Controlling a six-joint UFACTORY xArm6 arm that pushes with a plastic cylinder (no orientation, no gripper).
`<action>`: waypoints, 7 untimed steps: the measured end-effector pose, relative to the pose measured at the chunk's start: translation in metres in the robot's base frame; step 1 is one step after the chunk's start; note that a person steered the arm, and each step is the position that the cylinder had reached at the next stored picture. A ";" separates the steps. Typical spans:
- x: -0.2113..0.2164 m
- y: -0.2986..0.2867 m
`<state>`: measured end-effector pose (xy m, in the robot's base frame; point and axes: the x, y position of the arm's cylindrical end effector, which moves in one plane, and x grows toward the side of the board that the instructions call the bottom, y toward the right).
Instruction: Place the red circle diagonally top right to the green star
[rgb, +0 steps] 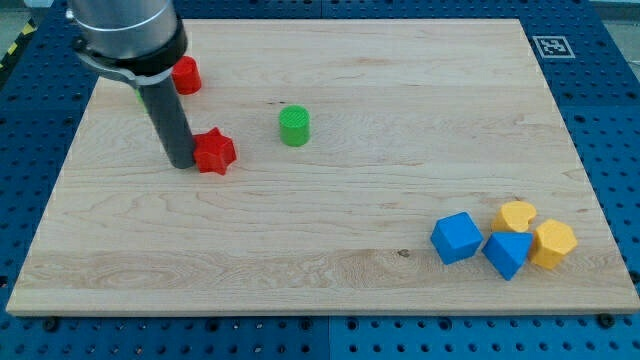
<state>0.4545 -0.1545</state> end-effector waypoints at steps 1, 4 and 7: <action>0.000 0.008; -0.014 -0.115; -0.118 -0.148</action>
<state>0.3364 -0.3024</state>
